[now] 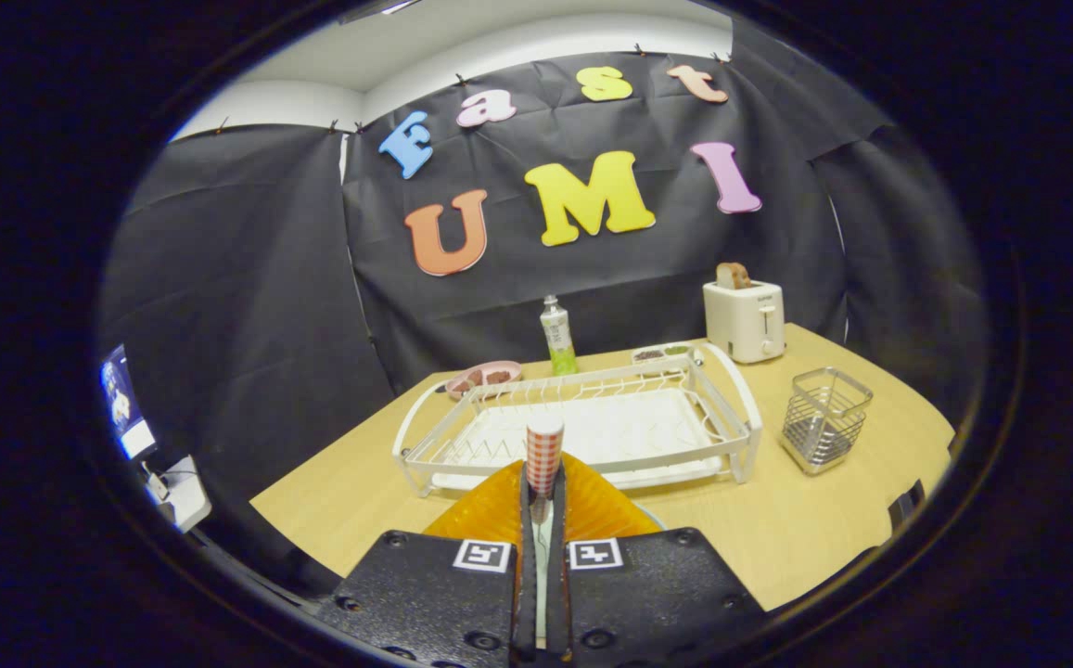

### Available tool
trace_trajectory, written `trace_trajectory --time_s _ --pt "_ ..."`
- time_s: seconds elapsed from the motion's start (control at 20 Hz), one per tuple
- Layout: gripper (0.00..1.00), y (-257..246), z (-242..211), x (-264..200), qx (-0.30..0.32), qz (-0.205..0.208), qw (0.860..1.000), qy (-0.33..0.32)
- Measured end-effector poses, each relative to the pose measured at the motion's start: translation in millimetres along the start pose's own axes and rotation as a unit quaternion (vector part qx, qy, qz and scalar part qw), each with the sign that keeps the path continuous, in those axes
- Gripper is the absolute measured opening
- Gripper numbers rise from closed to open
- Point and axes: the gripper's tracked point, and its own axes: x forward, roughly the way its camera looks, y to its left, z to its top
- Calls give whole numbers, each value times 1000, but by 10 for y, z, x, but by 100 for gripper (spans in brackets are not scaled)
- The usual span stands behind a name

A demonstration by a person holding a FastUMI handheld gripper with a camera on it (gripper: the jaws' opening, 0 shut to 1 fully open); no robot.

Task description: Take the plate from the dish rack, then take the spoon from the basket and place it into the plate.

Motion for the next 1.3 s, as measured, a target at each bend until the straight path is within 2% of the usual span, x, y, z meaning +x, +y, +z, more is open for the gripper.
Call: trace_trajectory --time_s 0.3,0.75,1.0,1.05,1.1,1.3 --pt "11 -18 -27 180 10 -4 1000 11" --pt "19 -63 -102 295 32 12 999 32" --pt "90 -208 22 252 19 -18 1000 5" --pt "97 -200 36 233 13 -21 1000 0" --pt "99 -205 63 199 8 -23 1000 -6" --pt "100 -185 227 77 -10 -32 999 -39"
